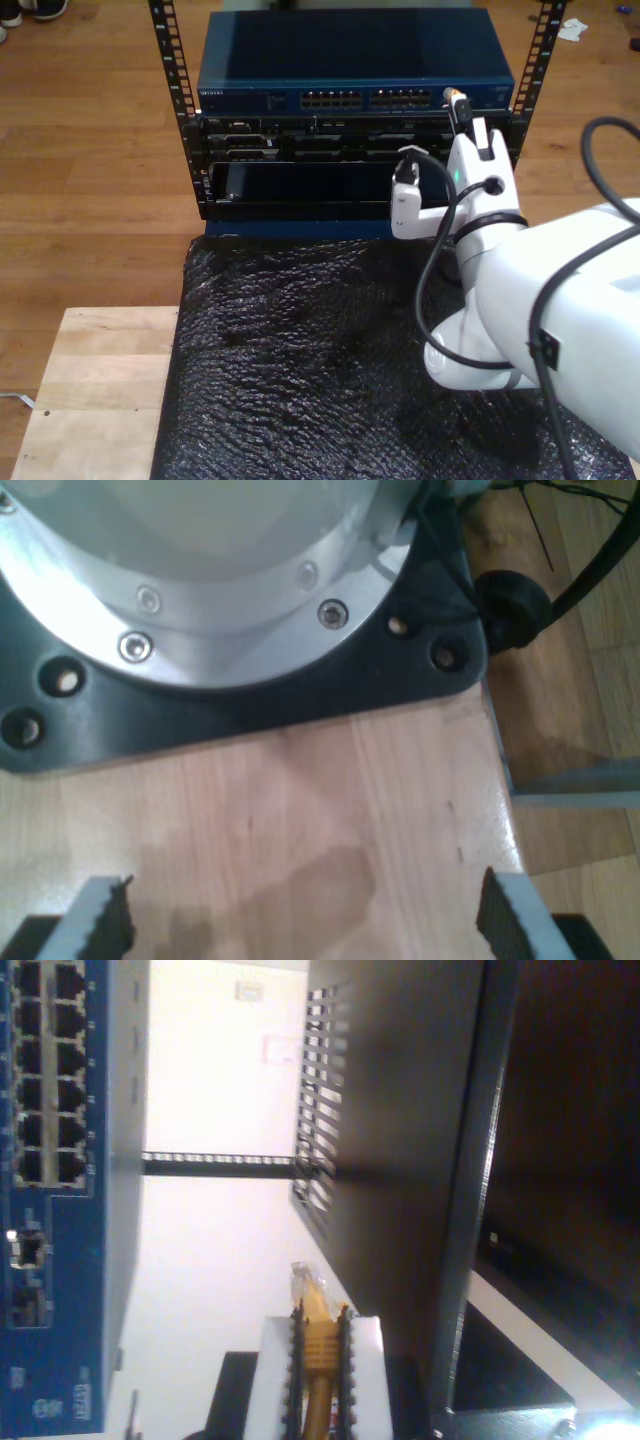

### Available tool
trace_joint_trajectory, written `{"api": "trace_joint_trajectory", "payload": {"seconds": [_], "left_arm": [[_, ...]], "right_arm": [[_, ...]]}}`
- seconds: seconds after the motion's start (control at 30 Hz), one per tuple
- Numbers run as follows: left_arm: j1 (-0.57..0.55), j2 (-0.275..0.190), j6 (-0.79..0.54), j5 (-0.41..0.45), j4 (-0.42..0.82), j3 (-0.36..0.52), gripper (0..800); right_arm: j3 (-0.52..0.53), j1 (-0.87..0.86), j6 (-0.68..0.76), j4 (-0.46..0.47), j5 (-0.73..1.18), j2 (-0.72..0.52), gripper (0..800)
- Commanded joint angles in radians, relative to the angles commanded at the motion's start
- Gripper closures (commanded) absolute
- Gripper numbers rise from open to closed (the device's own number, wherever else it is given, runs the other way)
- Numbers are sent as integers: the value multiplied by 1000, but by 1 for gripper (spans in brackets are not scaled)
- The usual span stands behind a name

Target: Grab the cable and plug it in

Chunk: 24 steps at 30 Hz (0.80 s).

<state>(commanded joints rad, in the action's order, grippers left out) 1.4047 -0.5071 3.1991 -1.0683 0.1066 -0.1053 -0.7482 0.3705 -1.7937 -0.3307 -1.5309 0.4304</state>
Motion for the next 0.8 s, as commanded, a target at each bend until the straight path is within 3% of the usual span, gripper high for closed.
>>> {"api": "trace_joint_trajectory", "payload": {"seconds": [0.33,0.8], "left_arm": [[0,0,0,0,0,0,0],[0,0,0,0,0,0,0]], "right_arm": [[-89,21,2,-118,-3,95,800],[-249,21,8,-123,3,224,800]]}}
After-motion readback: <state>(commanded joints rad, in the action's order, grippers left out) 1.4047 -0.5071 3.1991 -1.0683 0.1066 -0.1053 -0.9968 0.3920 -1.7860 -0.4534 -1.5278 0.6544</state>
